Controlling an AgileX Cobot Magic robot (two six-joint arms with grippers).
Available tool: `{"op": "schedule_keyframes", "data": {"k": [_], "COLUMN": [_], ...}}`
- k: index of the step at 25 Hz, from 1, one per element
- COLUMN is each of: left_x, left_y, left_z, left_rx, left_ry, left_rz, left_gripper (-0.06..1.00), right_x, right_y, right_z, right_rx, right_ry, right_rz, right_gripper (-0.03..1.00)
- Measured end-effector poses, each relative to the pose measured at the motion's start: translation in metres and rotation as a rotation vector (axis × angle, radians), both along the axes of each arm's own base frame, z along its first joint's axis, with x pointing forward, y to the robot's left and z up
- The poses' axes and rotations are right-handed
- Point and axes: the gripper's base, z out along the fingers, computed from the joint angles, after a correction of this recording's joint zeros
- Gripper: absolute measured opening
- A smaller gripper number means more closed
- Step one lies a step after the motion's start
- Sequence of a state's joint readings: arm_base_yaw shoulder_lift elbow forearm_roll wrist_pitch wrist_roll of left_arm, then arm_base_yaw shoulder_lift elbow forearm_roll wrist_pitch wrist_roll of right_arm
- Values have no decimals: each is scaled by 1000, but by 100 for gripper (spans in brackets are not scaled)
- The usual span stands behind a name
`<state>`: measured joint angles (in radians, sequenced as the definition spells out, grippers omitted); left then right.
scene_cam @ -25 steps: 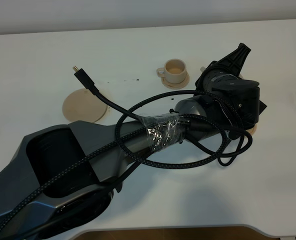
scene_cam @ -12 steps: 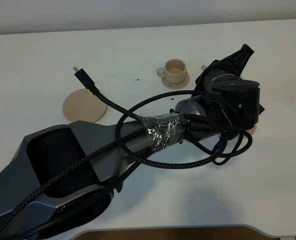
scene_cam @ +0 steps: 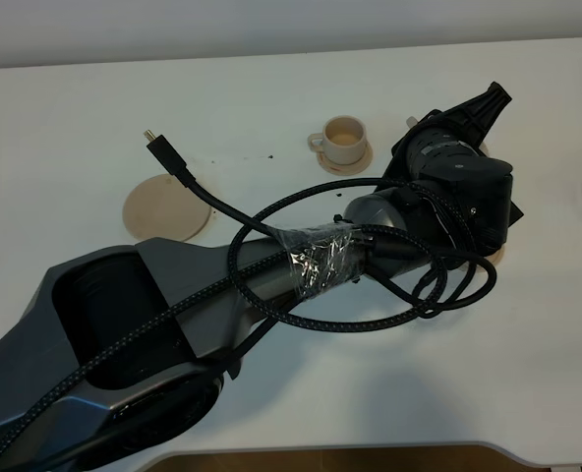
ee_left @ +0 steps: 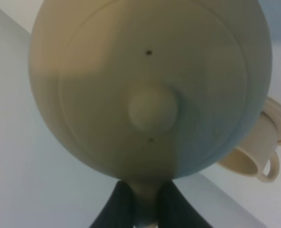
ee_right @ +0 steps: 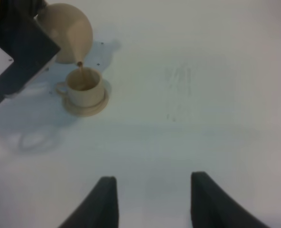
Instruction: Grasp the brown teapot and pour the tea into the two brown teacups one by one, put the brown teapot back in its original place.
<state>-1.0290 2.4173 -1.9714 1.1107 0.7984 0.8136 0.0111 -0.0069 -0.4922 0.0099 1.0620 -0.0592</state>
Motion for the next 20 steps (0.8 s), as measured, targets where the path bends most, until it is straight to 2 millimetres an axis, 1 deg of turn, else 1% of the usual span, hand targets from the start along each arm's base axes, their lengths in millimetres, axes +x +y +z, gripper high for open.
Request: {"op": "schedule_keyframes", "data": {"k": [20], "left_x": [0], "left_y": [0], "left_z": [0], "left_rx": [51], "left_ry": [-8], "left_rz": [-34], "left_gripper": [12], "right_x": [0], "right_y": [0], "right_z": [0], "right_rx": [1], "right_ry": [0], "right_rz": [0], "right_gripper": [38]}}
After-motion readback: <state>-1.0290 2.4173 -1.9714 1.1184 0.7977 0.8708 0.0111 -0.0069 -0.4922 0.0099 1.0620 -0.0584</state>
